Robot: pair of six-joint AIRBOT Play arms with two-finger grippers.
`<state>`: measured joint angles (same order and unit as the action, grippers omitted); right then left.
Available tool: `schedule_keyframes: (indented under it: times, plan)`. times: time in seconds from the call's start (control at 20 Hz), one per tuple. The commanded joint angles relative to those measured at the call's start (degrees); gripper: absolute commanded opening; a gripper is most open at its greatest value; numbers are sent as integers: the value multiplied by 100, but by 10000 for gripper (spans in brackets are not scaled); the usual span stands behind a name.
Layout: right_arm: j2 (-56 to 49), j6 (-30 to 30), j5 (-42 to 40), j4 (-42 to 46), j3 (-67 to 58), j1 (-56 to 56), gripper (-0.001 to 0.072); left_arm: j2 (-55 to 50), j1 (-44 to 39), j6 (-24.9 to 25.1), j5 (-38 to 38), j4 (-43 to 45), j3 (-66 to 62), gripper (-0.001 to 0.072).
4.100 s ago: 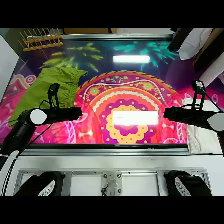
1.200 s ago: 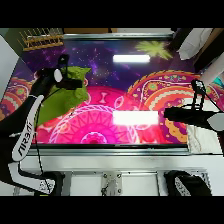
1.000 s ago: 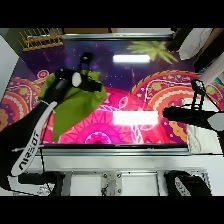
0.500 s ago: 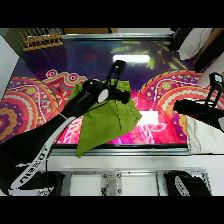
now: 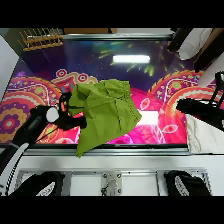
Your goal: Fold the clothes and pants, and hang the long-sleeved shirts on hangers.
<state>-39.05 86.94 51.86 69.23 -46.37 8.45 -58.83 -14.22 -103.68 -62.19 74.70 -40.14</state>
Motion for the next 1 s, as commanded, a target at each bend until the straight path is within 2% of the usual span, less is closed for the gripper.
schedule_keyframes:
  times: [0.0, 0.5, 0.55, 0.7, 0.75, 0.8, 0.85, 0.9, 0.95]
  plan:
    - [2, 2, 7, -7, -4, 2, 26, 568, 732, 483, -37, -859, 1397, 625]
    - [2, 2, 4, -4, -4, 2, 25, 334, 831, 654, 131, -1034, 1845, 625]
    - [4, 2, 4, -4, -4, 4, 26, 160, 828, 723, 136, -1115, 1843, 625]
    - [2, 2, 4, -2, -4, 4, 26, -251, 831, 1340, 208, -1838, 1825, 606]
    - [2, 2, 7, -2, -4, 4, 26, -326, 831, 1368, 260, -1923, 1818, 604]
    - [2, 2, 7, -2, -4, 4, 26, -369, 833, 1370, 275, -1882, 1777, 475]
    - [2, 2, 20, -2, -4, 4, 27, -387, 855, 1373, 232, -1746, 1668, 174]
    - [-9, 2, 81, -2, -4, 4, 28, -350, 898, 1373, 170, -1615, 1523, 42]
    - [-52, 2, 192, 0, -2, 4, 33, -249, 949, 1370, 122, -1495, 1353, 3]
